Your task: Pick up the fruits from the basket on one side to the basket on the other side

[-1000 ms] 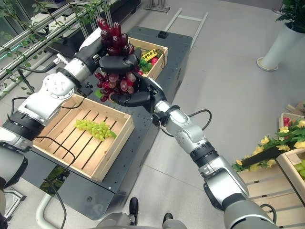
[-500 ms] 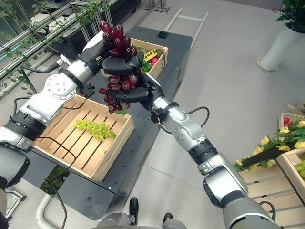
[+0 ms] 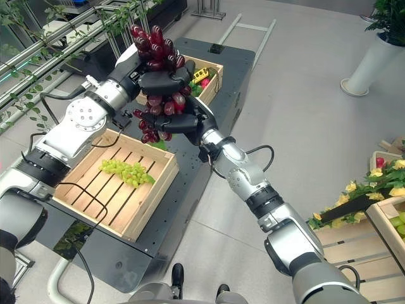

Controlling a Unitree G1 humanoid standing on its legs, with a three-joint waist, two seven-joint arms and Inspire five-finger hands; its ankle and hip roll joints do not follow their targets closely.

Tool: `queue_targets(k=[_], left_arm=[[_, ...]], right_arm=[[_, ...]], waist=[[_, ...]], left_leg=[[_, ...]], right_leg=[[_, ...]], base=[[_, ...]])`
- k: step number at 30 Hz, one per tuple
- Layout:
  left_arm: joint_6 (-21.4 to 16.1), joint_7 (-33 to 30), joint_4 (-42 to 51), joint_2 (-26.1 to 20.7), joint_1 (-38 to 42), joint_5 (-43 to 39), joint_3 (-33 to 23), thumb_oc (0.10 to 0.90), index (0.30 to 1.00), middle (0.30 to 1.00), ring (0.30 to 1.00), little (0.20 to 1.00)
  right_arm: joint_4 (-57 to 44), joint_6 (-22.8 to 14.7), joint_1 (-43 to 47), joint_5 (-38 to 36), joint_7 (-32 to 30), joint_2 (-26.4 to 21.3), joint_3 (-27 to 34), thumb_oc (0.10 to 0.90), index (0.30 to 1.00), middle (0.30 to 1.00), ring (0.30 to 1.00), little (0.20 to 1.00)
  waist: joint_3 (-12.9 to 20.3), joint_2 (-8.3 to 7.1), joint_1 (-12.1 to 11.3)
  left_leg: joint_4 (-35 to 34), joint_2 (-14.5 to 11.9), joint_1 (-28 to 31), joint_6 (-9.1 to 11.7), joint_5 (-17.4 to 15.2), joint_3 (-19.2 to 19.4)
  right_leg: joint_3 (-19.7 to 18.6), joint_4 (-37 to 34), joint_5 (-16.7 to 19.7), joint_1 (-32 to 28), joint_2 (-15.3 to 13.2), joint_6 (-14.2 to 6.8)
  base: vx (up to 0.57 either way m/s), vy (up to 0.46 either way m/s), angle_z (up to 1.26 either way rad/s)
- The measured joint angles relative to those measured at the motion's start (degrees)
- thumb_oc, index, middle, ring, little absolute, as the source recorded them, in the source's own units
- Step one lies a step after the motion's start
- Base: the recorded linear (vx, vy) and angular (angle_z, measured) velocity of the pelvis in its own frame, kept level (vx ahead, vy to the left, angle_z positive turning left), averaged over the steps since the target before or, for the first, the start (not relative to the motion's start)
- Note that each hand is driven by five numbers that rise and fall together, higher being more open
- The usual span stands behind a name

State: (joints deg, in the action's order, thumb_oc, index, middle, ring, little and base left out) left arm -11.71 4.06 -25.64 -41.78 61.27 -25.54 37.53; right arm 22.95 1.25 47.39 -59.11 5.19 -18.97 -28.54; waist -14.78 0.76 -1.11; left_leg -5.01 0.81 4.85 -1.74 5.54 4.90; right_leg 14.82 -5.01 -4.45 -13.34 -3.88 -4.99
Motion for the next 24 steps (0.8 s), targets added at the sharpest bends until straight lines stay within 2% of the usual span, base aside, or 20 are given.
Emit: queue_targets(k=[8, 9, 20, 24], left_arm=[[0.00, -0.47, 0.21, 1.74, 0.00, 0.01, -0.02, 0.400, 0.300, 0.300, 0.300, 0.300], [0.01, -0.47, 0.25, 1.98, 0.00, 0.04, -0.02, 0.800, 0.900, 0.900, 0.900, 0.900], [0.13, -1.51, -0.64, 2.40, 0.00, 4.69, -0.05, 0.800, 0.900, 0.900, 0.900, 0.900], [0.29, -3.97, -4.99, 2.45, -0.76, 6.35, -1.68, 0.800, 0.900, 0.900, 0.900, 0.900]], right_arm=[[1.55, -1.19, 0.06, -0.37, 0.00, 0.41, 0.01, 0.400, 0.300, 0.300, 0.300, 0.300], [1.57, -1.20, 0.06, -0.37, 0.00, 0.37, 0.01, 0.400, 0.300, 0.300, 0.300, 0.300], [2.97, -1.35, -0.05, 0.15, -0.19, 0.35, 0.01, 0.400, 0.300, 0.300, 0.300, 0.300], [3.53, -2.35, -0.86, 0.30, -0.19, -0.27, 0.29, 0.400, 0.300, 0.300, 0.300, 0.300]], waist=[[0.00, 0.00, -0.09], [0.00, 0.00, -0.08], [0.00, 0.01, 0.18], [0.00, 0.01, 0.69]], left_leg=[[0.00, 0.02, 0.00, 0.00, 0.00, 0.01], [0.00, 0.02, 0.01, 0.00, 0.00, 0.01], [0.00, -0.01, 0.25, 0.00, 0.00, 0.27], [-0.01, -0.10, 0.45, 0.01, -0.01, 0.64]], right_leg=[[-0.01, 0.00, 0.00, 0.00, -0.02, 0.00], [-0.01, 0.00, 0.00, 0.00, -0.02, 0.00], [-0.33, 0.00, 0.00, -0.08, -0.02, 0.00], [-0.72, 0.00, 0.00, -0.06, -0.01, 0.00]], base=[[0.00, 0.000, 0.00], [0.00, 0.000, 0.00], [0.00, 0.001, 0.00], [0.01, 0.010, -0.05]])
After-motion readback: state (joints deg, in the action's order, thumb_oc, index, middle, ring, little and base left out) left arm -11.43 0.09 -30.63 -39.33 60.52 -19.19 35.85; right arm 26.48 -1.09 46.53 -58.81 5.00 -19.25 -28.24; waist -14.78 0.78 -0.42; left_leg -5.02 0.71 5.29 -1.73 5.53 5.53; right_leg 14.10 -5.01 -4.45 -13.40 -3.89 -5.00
